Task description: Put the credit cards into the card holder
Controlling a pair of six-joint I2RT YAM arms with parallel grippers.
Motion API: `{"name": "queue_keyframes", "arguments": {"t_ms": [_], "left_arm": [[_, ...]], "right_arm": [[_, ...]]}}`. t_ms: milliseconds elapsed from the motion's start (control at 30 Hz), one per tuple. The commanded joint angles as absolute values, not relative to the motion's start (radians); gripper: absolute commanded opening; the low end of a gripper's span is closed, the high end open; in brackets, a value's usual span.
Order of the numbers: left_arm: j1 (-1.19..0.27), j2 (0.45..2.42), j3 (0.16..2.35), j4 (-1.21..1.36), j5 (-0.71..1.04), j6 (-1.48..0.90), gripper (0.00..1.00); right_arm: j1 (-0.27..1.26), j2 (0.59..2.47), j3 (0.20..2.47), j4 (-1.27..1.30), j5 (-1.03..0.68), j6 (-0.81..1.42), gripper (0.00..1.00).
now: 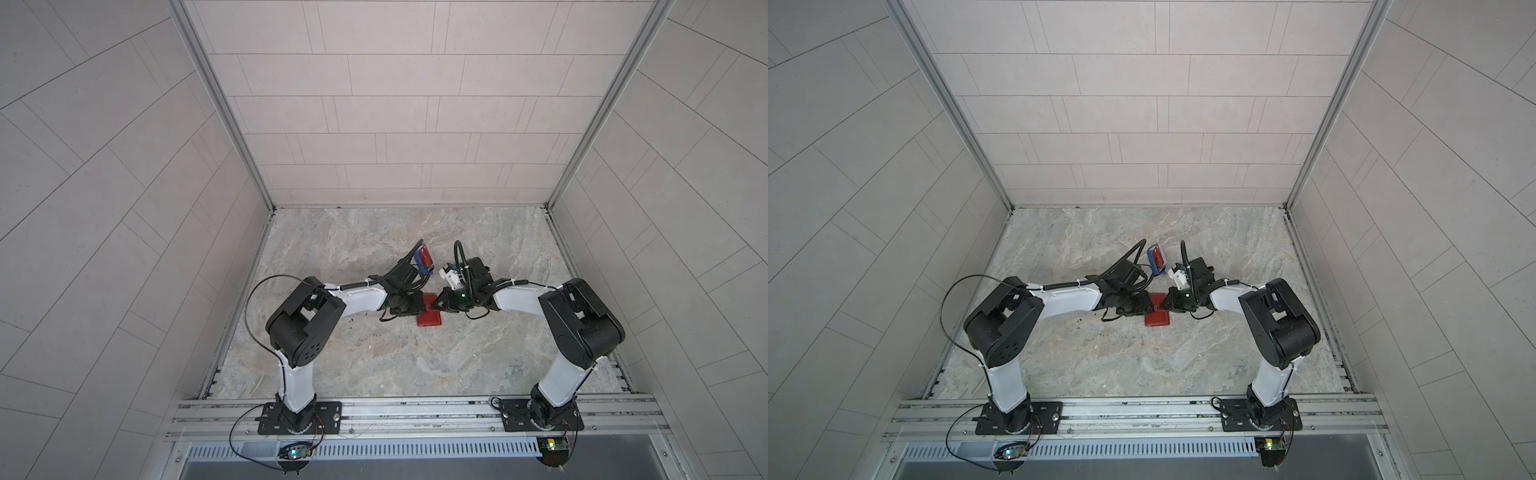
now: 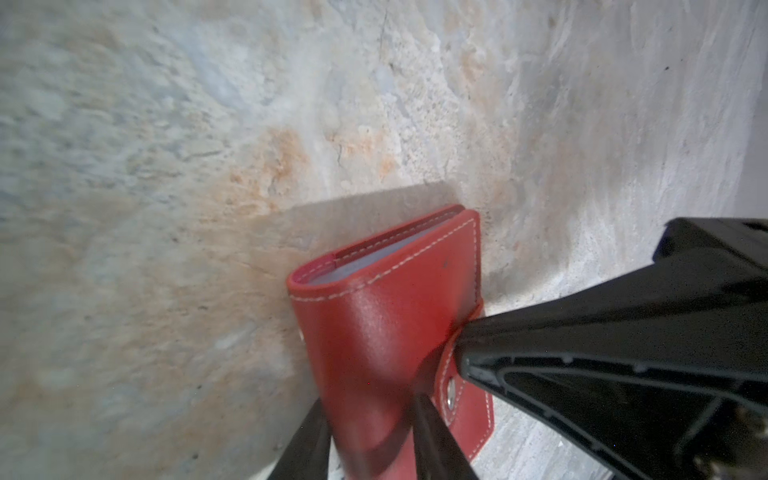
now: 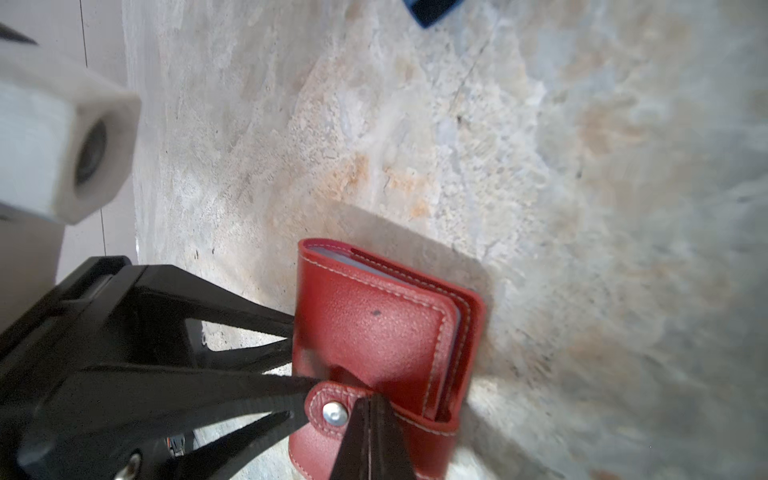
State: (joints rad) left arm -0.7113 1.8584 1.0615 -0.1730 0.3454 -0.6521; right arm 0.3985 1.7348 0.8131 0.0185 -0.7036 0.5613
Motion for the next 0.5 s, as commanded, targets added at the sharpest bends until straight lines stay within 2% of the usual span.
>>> {"name": "queue_keyframes", "arguments": {"t_ms": [0, 233, 467], "left_arm": [[-0.713, 1.829, 1.069, -0.300, 0.255, -0.603, 0.37], [-0.715, 1.740, 1.083, -0.326, 0.240, -0.533, 0.35], [-0.693, 1.776, 1.084, -0.159, 0.477, -0.569, 0.29]], "right_arm": [[0.415, 1.785, 0.794, -0.075, -0.624, 0.546, 0.06], [0.416, 1.792, 0.797, -0.101, -0.600, 0.532, 0.06], [0.415, 1.800, 0.807, -0.117, -0.598, 0.520, 0.06]]}}
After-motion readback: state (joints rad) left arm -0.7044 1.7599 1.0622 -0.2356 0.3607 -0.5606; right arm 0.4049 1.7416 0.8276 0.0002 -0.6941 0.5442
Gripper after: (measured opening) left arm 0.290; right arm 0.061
